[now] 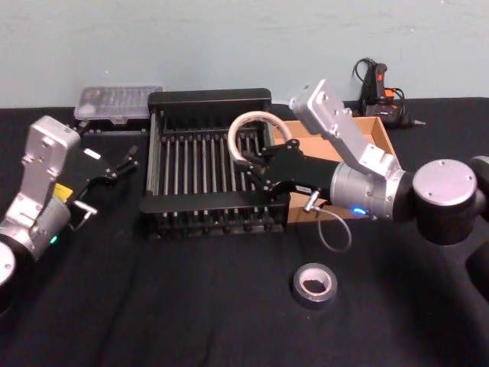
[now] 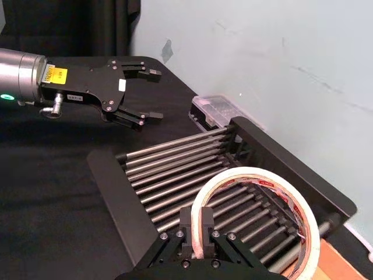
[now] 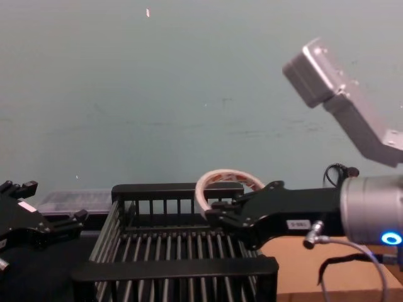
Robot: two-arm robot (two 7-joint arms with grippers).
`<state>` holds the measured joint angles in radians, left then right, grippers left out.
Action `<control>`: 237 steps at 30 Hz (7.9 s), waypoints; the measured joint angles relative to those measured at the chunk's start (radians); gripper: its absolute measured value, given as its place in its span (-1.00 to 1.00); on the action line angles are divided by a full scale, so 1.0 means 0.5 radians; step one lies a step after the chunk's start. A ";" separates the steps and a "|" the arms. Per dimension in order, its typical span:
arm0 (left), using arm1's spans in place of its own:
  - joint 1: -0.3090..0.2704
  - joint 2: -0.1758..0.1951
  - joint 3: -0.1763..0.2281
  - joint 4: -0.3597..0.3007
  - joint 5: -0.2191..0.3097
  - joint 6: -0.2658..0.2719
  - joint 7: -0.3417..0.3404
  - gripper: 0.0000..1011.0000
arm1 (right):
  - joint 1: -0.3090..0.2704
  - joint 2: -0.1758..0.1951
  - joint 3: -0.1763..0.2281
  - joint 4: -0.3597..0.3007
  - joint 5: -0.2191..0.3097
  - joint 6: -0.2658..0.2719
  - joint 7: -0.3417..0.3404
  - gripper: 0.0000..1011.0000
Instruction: Pick up the white tape and place it into the black box , Pick up the silver tape and place it into the brown box.
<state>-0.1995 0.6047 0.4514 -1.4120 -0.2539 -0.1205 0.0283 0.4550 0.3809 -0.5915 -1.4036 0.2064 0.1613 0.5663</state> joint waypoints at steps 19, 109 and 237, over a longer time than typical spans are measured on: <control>0.000 0.000 0.000 0.000 0.000 0.000 0.000 0.98 | 0.021 -0.026 -0.010 0.036 -0.010 -0.010 -0.011 -0.80; 0.000 0.000 0.000 0.000 0.000 0.000 0.000 0.98 | -0.785 0.778 0.416 -0.827 0.510 0.307 -0.081 0.98; 0.000 0.000 0.000 0.000 0.000 0.000 0.000 0.98 | -0.484 0.587 0.054 -0.399 0.253 0.467 -0.016 -0.16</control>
<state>-0.1995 0.6047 0.4514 -1.4120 -0.2539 -0.1205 0.0283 0.2130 0.6744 -0.5647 -1.6032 0.3330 0.3948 0.5581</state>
